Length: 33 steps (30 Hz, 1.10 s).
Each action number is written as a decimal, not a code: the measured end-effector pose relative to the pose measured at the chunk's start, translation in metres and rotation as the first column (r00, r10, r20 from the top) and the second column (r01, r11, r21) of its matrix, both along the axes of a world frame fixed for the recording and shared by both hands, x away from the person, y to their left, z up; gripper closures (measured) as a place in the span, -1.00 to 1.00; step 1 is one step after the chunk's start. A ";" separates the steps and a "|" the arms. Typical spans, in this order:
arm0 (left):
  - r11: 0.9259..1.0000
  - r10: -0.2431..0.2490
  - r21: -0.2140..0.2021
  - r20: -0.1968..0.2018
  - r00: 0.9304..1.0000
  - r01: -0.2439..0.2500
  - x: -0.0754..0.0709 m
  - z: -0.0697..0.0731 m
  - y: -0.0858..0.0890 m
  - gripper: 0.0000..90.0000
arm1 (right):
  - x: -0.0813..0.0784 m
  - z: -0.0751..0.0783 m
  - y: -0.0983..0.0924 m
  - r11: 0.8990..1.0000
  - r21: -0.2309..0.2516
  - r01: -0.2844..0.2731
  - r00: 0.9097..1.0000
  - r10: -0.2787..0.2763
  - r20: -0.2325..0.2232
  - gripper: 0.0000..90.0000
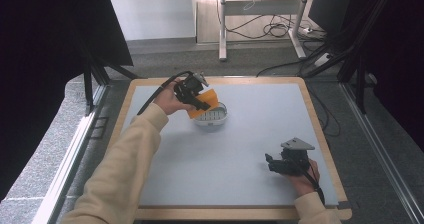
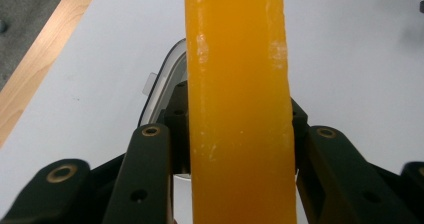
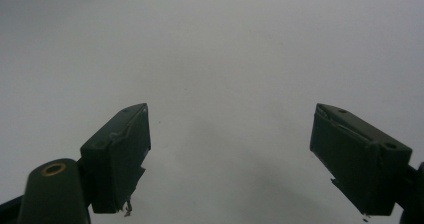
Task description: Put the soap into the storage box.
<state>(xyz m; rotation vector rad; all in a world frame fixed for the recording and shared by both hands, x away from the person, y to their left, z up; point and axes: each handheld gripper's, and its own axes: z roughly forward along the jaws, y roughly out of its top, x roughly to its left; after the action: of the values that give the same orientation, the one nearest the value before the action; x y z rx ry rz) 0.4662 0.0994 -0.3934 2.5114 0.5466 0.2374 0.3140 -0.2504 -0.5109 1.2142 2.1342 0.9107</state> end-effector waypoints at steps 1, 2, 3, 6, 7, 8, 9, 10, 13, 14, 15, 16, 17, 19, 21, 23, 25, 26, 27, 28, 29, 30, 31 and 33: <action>1.000 -0.001 -0.007 -0.006 1.000 0.001 0.001 0.000 -0.001 0.37 | 0.000 0.000 0.000 1.000 0.001 -0.001 1.000 0.001 0.001 -0.63; 1.000 -0.009 -0.001 -0.006 1.000 0.009 0.002 0.000 -0.003 0.37 | 0.000 0.000 0.000 1.000 0.001 -0.003 1.000 0.003 0.002 -0.63; 1.000 -0.013 0.002 -0.002 1.000 0.013 0.002 0.000 -0.004 0.37 | 0.000 0.001 0.000 1.000 0.001 -0.006 1.000 0.006 0.007 -0.63; 1.000 -0.022 0.003 -0.005 1.000 0.022 0.005 0.001 -0.007 0.37 | 0.000 0.001 -0.001 1.000 0.001 -0.007 1.000 0.007 0.007 -0.63; 1.000 -0.024 0.005 -0.003 1.000 0.024 0.006 0.001 -0.008 0.37 | 0.000 0.000 -0.001 1.000 0.002 -0.007 1.000 0.007 0.008 -0.63; 1.000 -0.025 0.006 -0.002 1.000 0.025 0.007 0.001 -0.009 0.37 | 0.000 0.000 -0.001 1.000 0.002 -0.008 1.000 0.008 0.007 -0.63; 1.000 -0.027 0.005 0.000 1.000 0.027 0.008 0.000 -0.010 0.37 | 0.000 0.000 -0.001 1.000 0.002 -0.007 1.000 0.007 0.007 -0.63; 1.000 -0.027 0.002 0.000 1.000 0.027 0.009 0.000 -0.011 0.37 | 0.000 0.000 -0.001 1.000 0.002 -0.007 1.000 0.007 0.006 -0.63; 0.999 -0.036 0.016 -0.002 0.999 0.036 0.013 -0.002 -0.012 0.37 | 0.000 0.000 -0.001 1.000 0.003 -0.007 1.000 0.007 0.007 -0.63; 0.999 -0.040 0.023 -0.001 0.999 0.040 0.014 -0.003 -0.013 0.37 | 0.000 0.000 -0.001 1.000 0.003 -0.007 1.000 0.007 0.006 -0.63; 0.999 -0.042 0.026 -0.001 0.999 0.042 0.016 -0.004 -0.013 0.37 | 0.000 0.000 -0.001 1.000 0.004 -0.006 1.000 0.006 0.006 -0.63; 0.998 -0.050 0.030 -0.003 0.999 0.050 0.017 -0.004 -0.013 0.37 | 0.000 0.000 -0.001 1.000 0.003 -0.006 1.000 0.006 0.006 -0.63; 0.998 -0.050 0.027 -0.006 0.999 0.050 0.018 -0.006 -0.013 0.37 | 0.000 0.000 -0.001 1.000 0.003 -0.006 1.000 0.006 0.006 -0.63; 0.998 -0.054 0.031 -0.013 0.998 0.055 0.021 -0.008 -0.013 0.37 | 0.000 0.001 -0.001 1.000 0.004 -0.007 1.000 0.007 0.006 -0.63; 0.998 -0.055 0.035 -0.018 0.998 0.056 0.024 -0.012 -0.012 0.37 | 0.000 0.000 -0.001 1.000 0.005 -0.007 1.000 0.007 0.006 -0.63; 0.997 -0.062 0.041 -0.022 0.998 0.063 0.026 -0.015 -0.012 0.37 | 0.000 0.000 -0.001 1.000 0.005 -0.007 1.000 0.006 0.006 -0.63; 0.997 -0.070 0.041 -0.031 0.997 0.071 0.028 -0.018 -0.013 0.37 | 0.000 0.000 -0.002 1.000 0.005 -0.007 1.000 0.007 0.004 -0.63; 0.996 -0.077 0.042 -0.031 0.997 0.079 0.029 -0.019 -0.013 0.37 | 0.000 0.000 -0.002 1.000 0.004 -0.007 1.000 0.007 0.004 -0.63; 0.996 -0.081 0.043 -0.033 0.996 0.082 0.030 -0.020 -0.014 0.37 | 0.000 0.000 -0.002 1.000 0.004 -0.007 1.000 0.007 0.005 -0.63; 0.995 -0.087 0.041 -0.035 0.996 0.088 0.031 -0.021 -0.014 0.37 | 0.000 0.000 -0.002 1.000 0.005 -0.007 1.000 0.007 0.005 -0.63; 0.994 -0.093 0.044 -0.040 0.995 0.095 0.032 -0.022 -0.015 0.37 | 0.000 0.000 -0.002 1.000 0.005 -0.007 1.000 0.007 0.005 -0.63; 0.994 -0.099 0.047 -0.042 0.994 0.101 0.034 -0.023 -0.016 0.37 | 0.000 0.000 -0.002 1.000 0.004 -0.007 1.000 0.007 0.004 -0.63; 0.993 -0.102 0.052 -0.044 0.994 0.105 0.034 -0.023 -0.017 0.37 | 0.000 0.000 -0.002 1.000 0.005 -0.006 1.000 0.006 0.003 -0.63; 0.992 -0.112 0.050 -0.045 0.993 0.114 0.037 -0.025 -0.019 0.37 | 0.000 0.000 -0.002 1.000 0.005 -0.006 1.000 0.006 0.002 -0.63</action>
<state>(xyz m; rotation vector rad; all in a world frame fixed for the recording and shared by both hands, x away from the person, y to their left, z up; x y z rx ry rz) 0.5036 0.0806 -0.4181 2.5939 0.4183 0.1582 0.3140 -0.2524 -0.5108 1.2099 2.1361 0.9198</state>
